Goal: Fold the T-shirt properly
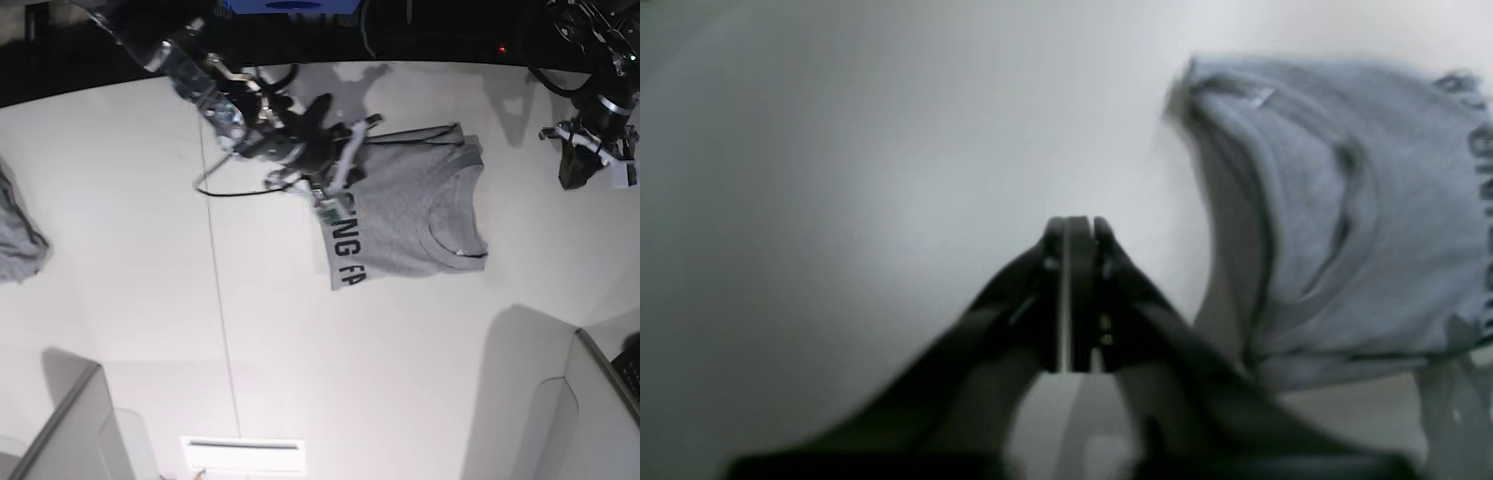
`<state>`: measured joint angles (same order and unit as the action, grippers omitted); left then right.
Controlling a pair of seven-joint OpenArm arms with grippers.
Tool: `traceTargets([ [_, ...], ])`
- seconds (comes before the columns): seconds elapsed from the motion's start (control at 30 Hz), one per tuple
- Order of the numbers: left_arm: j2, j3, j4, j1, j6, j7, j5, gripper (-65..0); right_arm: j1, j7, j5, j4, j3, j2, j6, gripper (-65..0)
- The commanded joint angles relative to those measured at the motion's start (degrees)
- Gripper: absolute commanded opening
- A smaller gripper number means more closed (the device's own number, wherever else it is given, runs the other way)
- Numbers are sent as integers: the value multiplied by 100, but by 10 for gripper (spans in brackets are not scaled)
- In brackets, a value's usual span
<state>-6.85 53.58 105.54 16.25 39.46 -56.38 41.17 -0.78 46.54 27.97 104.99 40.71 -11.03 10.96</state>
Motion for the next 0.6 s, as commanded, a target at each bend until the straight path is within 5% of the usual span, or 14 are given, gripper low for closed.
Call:
traceTargets([
  [0.0,-40,0,-9,-117,41,34,151,-439,-67,-105,47,231,-128,-45,-28,-650],
  [0.13,285,0,-413,-531,41,-63,134,-169,-516,-131,47,582,-506,-273,-37,-650],
  [0.23,391,-299,-773,-733,41,-81,134,-56,-692,-131,47,644,-594,-308,-46,-650],
  [0.47,417,-1371,-1503,-970,-3,-81,116,-49,-744,-96,47,635,-576,-308,-46,-650],
  [0.57,417,-1635,-1846,-1014,-531,-81,116,-49,-806,-123,47,644,-576,-308,-46,-650],
])
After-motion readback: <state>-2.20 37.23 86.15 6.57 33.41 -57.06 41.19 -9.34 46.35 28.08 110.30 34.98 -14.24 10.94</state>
